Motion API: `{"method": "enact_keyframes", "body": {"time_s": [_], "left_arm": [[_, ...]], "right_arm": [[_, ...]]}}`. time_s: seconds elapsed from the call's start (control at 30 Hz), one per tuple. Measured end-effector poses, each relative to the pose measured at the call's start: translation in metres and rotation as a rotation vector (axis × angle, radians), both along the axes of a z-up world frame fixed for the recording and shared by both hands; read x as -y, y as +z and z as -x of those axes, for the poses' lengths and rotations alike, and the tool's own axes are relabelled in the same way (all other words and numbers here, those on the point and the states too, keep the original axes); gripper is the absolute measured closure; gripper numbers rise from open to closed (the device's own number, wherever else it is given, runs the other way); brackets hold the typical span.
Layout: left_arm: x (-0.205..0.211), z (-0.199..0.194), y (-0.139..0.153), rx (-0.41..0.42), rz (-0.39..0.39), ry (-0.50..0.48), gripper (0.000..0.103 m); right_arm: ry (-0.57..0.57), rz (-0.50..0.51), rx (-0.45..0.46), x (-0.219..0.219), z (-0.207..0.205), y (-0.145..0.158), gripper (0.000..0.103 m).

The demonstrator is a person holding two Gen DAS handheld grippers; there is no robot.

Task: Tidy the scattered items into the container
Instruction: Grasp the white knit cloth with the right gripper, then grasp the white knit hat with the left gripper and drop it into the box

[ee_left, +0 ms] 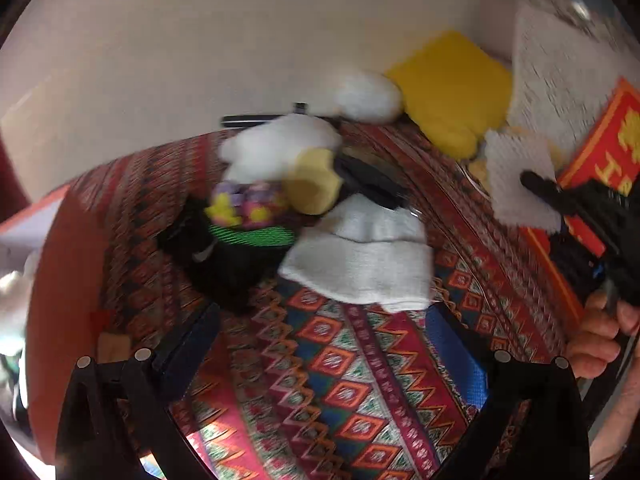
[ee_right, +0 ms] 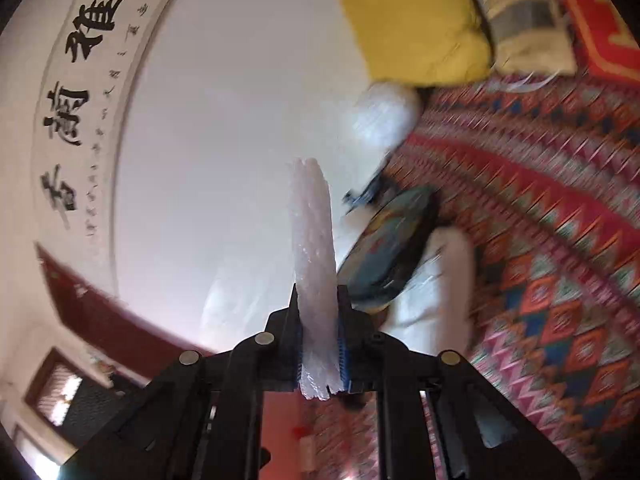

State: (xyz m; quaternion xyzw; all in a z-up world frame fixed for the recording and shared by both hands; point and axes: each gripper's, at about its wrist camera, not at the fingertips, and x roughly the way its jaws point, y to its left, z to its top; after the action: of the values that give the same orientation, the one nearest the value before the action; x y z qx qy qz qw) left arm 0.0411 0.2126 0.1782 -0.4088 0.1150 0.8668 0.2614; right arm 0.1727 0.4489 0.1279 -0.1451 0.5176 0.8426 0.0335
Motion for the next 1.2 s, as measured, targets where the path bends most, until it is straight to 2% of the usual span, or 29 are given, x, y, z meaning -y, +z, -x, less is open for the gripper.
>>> {"method": "enact_keyframes", "body": {"time_s": [0.07, 0.13, 0.23, 0.3, 0.33, 0.37, 0.4, 0.47, 0.53, 0.67, 0.77, 0.83, 0.9, 0.97, 1.1, 1.2], "left_arm": [[-0.063, 0.003, -0.024, -0.02, 0.119, -0.066, 0.0], [-0.109, 0.011, -0.052, -0.058, 0.24, -0.061, 0.0], [-0.151, 0.036, -0.091, -0.151, 0.439, 0.014, 0.0], [-0.156, 0.056, -0.111, -0.176, 0.515, 0.065, 0.001], [-0.149, 0.068, -0.118, -0.121, 0.488, 0.076, 0.006], [-0.137, 0.081, -0.121, -0.02, 0.395, 0.09, 0.027], [-0.122, 0.09, -0.117, 0.064, 0.299, 0.126, 0.044], [-0.103, 0.094, -0.1, 0.112, 0.22, 0.167, 0.061], [-0.081, 0.086, -0.082, 0.17, 0.13, 0.169, 0.066], [-0.012, 0.045, -0.046, 0.359, -0.173, 0.114, 0.068], [0.054, 0.002, -0.009, 0.431, -0.423, 0.046, 0.068], [0.102, -0.019, 0.018, 0.448, -0.562, 0.036, 0.068], [0.153, -0.032, 0.047, 0.423, -0.658, 0.074, 0.068], [0.208, -0.045, 0.081, 0.324, -0.69, 0.145, 0.068], [0.322, -0.067, 0.154, 0.055, -0.645, 0.358, 0.067], [0.393, -0.072, 0.187, -0.083, -0.583, 0.515, 0.066]], "right_arm": [[-0.124, -0.003, 0.077, -0.024, -0.014, -0.008, 0.091], [-0.199, 0.02, 0.095, -0.047, -0.022, -0.011, 0.091], [-0.202, 0.045, 0.055, -0.071, -0.025, -0.005, 0.091], [-0.189, 0.027, 0.047, -0.074, -0.024, -0.002, 0.091], [-0.178, 0.027, 0.04, -0.074, -0.019, -0.001, 0.091], [-0.164, 0.032, 0.033, -0.072, -0.014, -0.002, 0.091], [-0.151, 0.039, 0.028, -0.067, -0.007, -0.006, 0.091], [-0.125, 0.061, 0.016, -0.055, -0.006, -0.007, 0.091], [-0.108, 0.073, 0.007, -0.049, -0.005, -0.007, 0.091], [-0.114, 0.091, -0.013, -0.045, -0.01, -0.009, 0.091], [-0.135, 0.092, -0.013, -0.044, -0.013, -0.011, 0.091], [-0.136, 0.083, -0.003, -0.04, -0.013, -0.011, 0.091], [-0.127, 0.07, 0.011, -0.032, -0.011, -0.011, 0.091], [-0.111, 0.051, 0.025, -0.023, -0.006, -0.01, 0.091], [-0.071, 0.005, 0.039, -0.001, 0.002, -0.005, 0.091], [-0.052, -0.045, 0.044, 0.013, 0.007, 0.0, 0.091]]}}
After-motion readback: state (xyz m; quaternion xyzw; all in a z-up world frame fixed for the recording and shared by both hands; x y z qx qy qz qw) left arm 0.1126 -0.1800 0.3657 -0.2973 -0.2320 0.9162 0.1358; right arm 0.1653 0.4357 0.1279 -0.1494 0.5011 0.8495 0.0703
